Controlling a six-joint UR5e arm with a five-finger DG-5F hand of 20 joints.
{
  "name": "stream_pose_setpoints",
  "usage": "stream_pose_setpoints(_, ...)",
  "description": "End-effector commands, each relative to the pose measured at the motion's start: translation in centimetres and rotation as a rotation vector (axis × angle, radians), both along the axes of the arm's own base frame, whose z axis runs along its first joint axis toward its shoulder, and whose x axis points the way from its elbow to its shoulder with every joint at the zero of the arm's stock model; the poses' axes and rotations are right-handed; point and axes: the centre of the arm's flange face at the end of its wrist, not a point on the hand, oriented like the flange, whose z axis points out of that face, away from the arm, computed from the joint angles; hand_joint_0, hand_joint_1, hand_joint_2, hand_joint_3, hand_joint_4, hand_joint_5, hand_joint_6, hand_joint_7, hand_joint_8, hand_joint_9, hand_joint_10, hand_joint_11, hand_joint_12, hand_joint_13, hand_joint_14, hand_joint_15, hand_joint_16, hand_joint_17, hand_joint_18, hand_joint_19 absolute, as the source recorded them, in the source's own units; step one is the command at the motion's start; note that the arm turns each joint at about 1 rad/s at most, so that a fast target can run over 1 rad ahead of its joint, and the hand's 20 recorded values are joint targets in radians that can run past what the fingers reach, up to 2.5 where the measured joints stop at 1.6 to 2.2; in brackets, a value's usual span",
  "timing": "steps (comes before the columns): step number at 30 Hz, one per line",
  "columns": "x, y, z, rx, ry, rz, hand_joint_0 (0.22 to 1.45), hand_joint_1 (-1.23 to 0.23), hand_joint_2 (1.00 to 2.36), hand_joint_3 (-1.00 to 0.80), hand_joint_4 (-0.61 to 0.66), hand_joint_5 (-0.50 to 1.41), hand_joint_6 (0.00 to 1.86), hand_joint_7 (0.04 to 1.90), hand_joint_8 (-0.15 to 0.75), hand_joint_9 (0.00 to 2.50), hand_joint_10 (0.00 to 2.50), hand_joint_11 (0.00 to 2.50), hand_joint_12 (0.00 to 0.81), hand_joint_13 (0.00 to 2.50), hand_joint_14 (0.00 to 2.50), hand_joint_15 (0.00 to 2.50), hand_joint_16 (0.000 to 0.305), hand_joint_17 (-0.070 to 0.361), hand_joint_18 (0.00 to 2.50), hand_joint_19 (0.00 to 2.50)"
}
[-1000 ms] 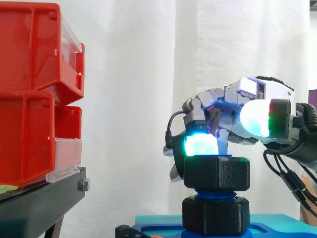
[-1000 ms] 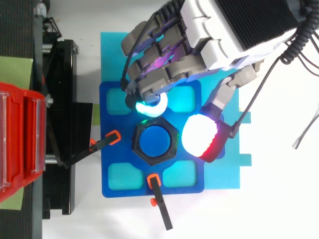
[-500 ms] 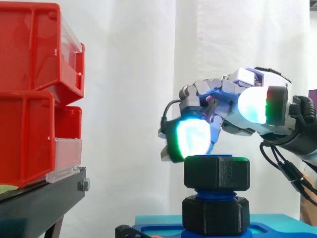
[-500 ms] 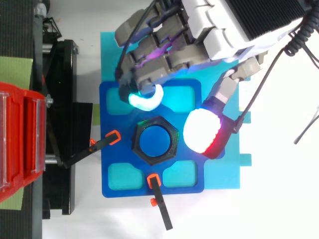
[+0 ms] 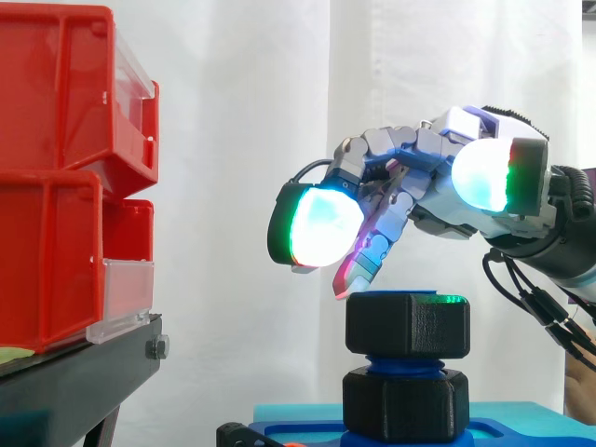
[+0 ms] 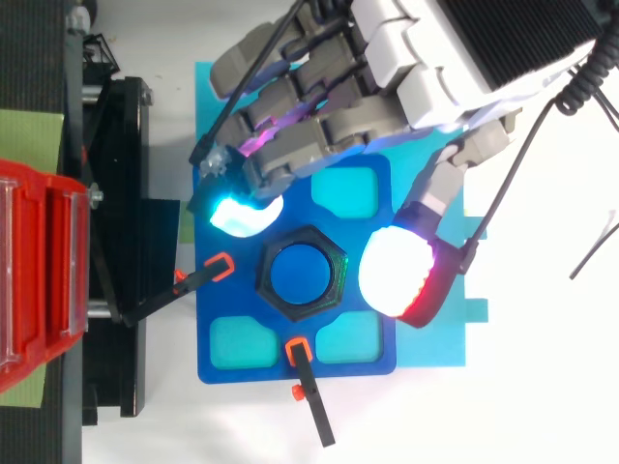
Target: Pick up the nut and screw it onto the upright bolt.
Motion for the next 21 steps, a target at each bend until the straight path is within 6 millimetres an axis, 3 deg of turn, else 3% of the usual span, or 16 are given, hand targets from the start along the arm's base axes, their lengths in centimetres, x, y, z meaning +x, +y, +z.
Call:
stream_pose_setpoints(1, 0.3, 0.8, 0.1, 0.0, -0.013, 0.009, 0.53, -0.24, 1.0, -0.5, 0.2, -0.07, 0.5, 0.77, 0.206, 1.08, 0.0, 0.0, 0.168, 0.83, 0.0, 0.0, 0.015, 0.034, 0.56, 0.1)
stream_pose_setpoints(9, 0.6, 2.3, -0.1, 0.009, -0.009, 0.012, 0.53, -0.24, 1.0, -0.5, 0.21, -0.07, 0.5, 0.79, 0.212, 1.09, 0.0, 0.0, 0.169, 0.83, 0.0, 0.0, 0.015, 0.034, 0.56, 0.09)
stream_pose_setpoints(21, 0.4, 2.7, -1.1, 0.025, 0.013, -0.009, 0.54, -0.26, 1.0, -0.5, 0.23, -0.06, 0.5, 0.84, 0.217, 1.11, 0.0, 0.0, 0.165, 0.83, 0.0, 0.0, 0.014, 0.032, 0.55, 0.09)
